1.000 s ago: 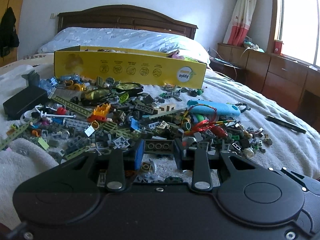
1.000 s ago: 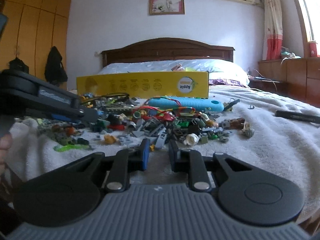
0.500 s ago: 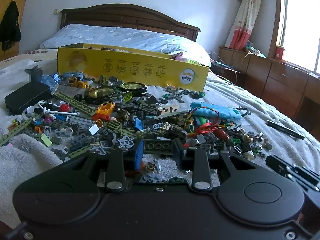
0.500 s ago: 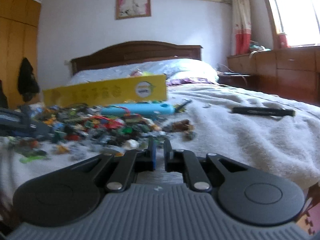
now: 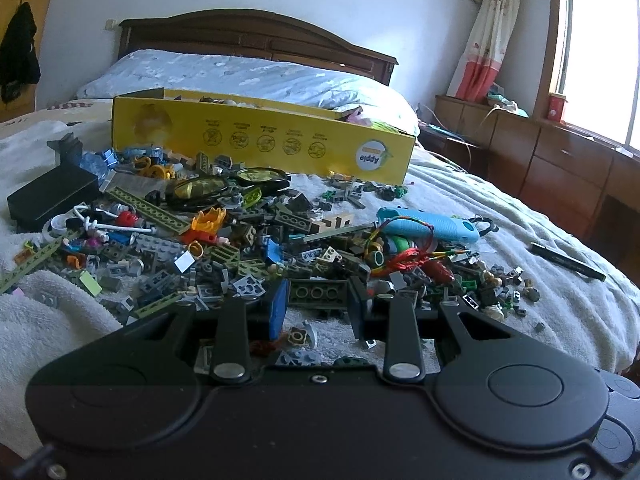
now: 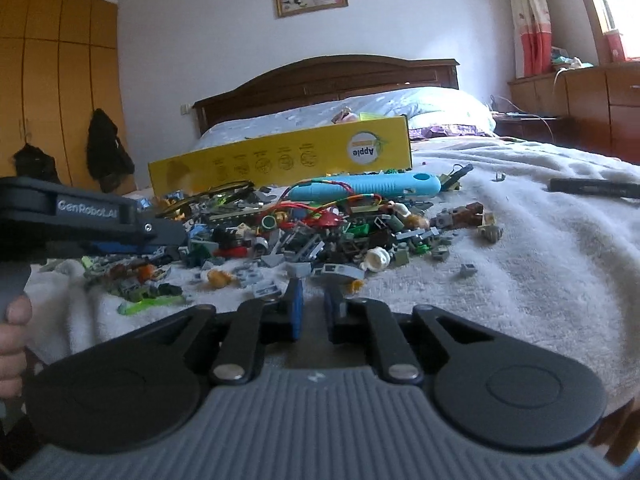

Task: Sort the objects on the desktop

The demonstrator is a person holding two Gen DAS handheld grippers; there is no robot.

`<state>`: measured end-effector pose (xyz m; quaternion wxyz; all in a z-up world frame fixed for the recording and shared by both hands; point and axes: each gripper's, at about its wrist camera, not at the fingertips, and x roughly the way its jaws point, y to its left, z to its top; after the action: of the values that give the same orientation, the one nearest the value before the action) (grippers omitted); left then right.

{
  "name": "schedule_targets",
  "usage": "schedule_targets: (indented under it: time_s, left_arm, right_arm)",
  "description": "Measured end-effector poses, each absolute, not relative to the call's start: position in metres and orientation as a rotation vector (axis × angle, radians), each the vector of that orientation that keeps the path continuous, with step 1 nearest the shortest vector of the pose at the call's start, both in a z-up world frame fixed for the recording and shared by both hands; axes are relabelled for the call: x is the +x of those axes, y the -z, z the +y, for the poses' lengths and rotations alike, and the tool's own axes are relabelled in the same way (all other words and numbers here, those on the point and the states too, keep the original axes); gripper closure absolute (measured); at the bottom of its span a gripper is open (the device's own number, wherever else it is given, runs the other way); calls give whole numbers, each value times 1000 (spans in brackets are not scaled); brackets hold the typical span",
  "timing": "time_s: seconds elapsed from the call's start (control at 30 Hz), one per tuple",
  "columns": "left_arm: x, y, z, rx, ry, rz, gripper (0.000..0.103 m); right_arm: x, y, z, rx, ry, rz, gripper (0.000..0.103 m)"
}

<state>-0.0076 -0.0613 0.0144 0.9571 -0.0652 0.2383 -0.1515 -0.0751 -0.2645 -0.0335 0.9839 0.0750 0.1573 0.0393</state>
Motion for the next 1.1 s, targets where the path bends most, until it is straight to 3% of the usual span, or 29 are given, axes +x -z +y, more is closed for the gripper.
schedule_targets:
  time_s: [0.13, 0.77, 0.9, 0.97, 1.1]
  left_arm:
    - [-6, -11, -60, -137, 308, 499, 73]
    - [-6, -10, -65, -112, 312, 504, 73]
    - [-4, -11, -68, -95, 304, 507, 73]
    - [-4, -13, -70, -94, 304, 504, 73]
    - [-6, -14, -74, -70, 302, 515, 73]
  right_arm:
    - [-72, 36, -259, 119, -35, 291, 50]
    - [-70, 49, -271, 10, -108, 216, 41]
    - [-69, 48, -285, 1, -185, 226, 45]
    - [-69, 47, -289, 10, -210, 233, 61]
    - [-71, 47, -287, 21, -215, 235, 75]
